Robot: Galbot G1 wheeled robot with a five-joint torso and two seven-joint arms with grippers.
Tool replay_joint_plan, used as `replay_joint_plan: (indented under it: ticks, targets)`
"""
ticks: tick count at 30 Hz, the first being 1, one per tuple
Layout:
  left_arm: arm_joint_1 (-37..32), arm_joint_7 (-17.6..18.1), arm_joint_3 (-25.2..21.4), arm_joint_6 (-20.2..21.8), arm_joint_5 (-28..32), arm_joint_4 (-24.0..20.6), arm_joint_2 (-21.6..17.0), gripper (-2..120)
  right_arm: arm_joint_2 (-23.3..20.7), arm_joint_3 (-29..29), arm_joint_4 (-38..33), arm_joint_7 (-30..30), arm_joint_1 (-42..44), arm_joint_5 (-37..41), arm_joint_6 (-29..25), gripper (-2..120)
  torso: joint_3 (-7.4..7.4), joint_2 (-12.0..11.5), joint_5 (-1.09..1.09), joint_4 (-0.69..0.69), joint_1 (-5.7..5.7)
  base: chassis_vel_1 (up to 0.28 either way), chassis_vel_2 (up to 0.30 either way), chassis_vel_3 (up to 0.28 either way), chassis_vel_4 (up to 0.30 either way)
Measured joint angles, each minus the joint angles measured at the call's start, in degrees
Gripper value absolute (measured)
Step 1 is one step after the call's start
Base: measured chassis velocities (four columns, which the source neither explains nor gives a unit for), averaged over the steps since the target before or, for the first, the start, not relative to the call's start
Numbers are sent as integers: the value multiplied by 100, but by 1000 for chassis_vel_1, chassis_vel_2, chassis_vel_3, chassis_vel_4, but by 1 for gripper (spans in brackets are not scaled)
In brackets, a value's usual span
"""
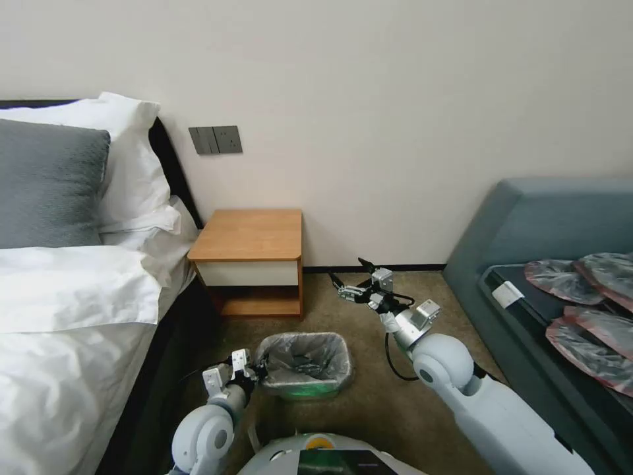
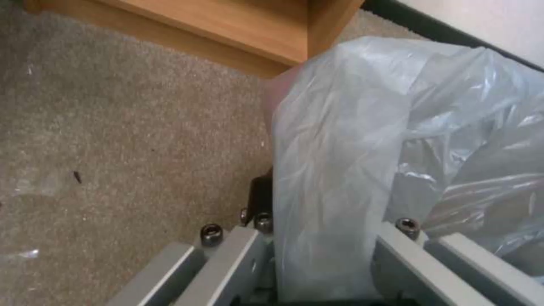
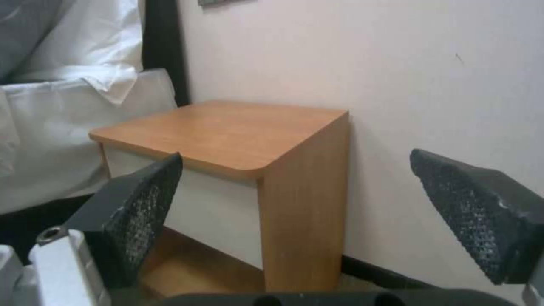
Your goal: Pick up the garbage bag from the table and place it over the trash can.
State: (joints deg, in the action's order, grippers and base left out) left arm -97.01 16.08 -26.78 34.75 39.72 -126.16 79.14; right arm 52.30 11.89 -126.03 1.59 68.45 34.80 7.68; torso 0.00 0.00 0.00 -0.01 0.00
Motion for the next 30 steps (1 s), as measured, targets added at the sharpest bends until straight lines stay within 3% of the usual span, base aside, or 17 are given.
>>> replay_joint_plan:
  ticks: [5, 9, 16, 20, 22, 23, 30]
  targets:
    - [44, -255, -6, -108, -278, 223, 27, 3, 56, -16, -9, -30, 8, -7, -2, 100, 0, 0, -1, 1, 0, 0, 0, 0, 0]
    - [79, -262, 6, -135, -304, 262, 46, 3, 47, -33, 7, -52, -15, -7, -2, 100, 0, 0, 0, 0, 0, 0, 0, 0, 0]
    - [110, -151, 34, -229, -252, 408, 90, 31, 120, -87, 145, -62, -129, -7, -2, 100, 0, 0, 2, 2, 0, 0, 0, 0, 0]
    - [120, -111, 35, -232, -227, 418, 87, 40, 134, -104, 168, -66, -147, -8, -2, 100, -1, 0, 2, 1, 0, 0, 0, 0, 0]
    - [130, -69, 34, -264, -217, 439, 85, 55, 172, -129, 220, -70, -175, -17, 1, 100, 0, 0, 1, 1, 0, 0, 0, 0, 0]
    - [98, -99, 36, -357, -296, 418, 79, 65, 200, -140, 248, -90, -159, -73, 1, 100, 0, 0, -2, 0, 0, 0, 0, 0, 0]
    - [39, -264, 45, -1008, -568, 298, 34, 90, 441, -230, 290, -224, 10, -438, -48, 100, 0, 0, -1, 0, 0, 0, 0, 0, 0]
